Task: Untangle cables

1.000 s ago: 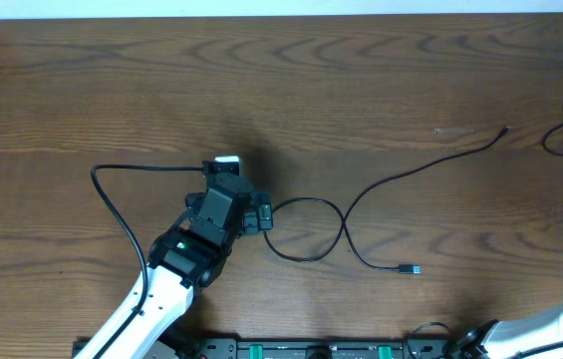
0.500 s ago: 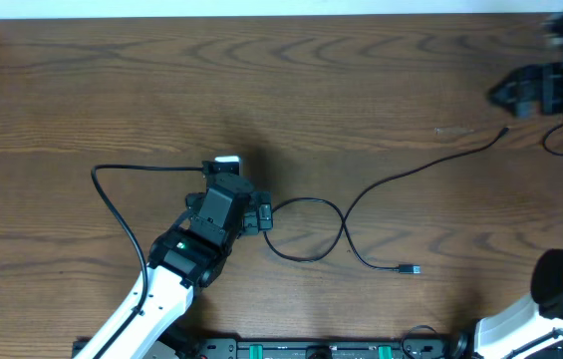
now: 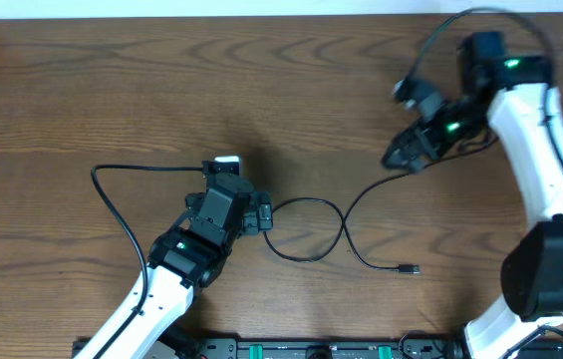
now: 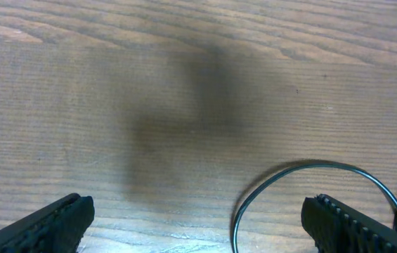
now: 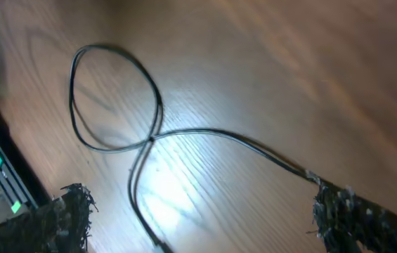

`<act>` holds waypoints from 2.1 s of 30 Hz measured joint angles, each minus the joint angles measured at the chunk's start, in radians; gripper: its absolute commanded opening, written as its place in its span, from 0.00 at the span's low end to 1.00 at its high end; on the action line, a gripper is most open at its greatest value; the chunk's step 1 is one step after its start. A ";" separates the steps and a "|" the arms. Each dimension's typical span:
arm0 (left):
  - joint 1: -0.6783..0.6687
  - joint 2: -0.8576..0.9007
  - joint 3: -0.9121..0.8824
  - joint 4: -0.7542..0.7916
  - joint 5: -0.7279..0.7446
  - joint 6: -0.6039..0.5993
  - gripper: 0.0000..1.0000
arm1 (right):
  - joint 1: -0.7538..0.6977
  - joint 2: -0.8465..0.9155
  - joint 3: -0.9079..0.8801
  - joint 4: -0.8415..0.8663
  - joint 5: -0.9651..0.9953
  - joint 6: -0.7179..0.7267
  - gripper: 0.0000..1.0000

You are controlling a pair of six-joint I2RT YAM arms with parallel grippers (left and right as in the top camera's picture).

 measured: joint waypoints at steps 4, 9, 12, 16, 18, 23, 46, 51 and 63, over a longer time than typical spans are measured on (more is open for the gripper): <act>0.000 0.000 0.000 0.000 0.000 0.000 1.00 | 0.097 0.001 -0.100 0.112 0.001 0.047 0.99; 0.000 0.000 0.000 0.000 0.000 0.000 1.00 | 0.214 0.001 -0.209 0.245 0.051 0.148 0.99; 0.000 0.000 0.000 0.000 0.000 0.000 1.00 | 0.272 0.001 -0.254 0.288 0.085 0.197 0.99; 0.000 0.000 0.000 0.000 0.000 0.000 1.00 | 0.356 0.001 -0.304 0.333 0.121 0.248 0.99; 0.000 0.000 0.000 0.000 0.000 0.000 1.00 | 0.389 0.001 -0.329 0.367 0.146 0.277 0.99; 0.000 0.000 0.000 0.000 0.000 0.000 1.00 | 0.464 0.001 -0.403 0.431 0.199 0.336 0.99; 0.000 0.000 0.000 0.000 0.000 0.000 1.00 | 0.525 -0.022 -0.587 0.711 0.337 0.534 0.64; 0.000 0.000 0.000 0.001 0.000 0.000 1.00 | 0.525 -0.032 -0.608 0.733 0.345 0.539 0.63; 0.000 0.000 0.000 0.000 0.000 0.000 1.00 | 0.525 -0.035 -0.618 0.737 0.352 0.545 0.32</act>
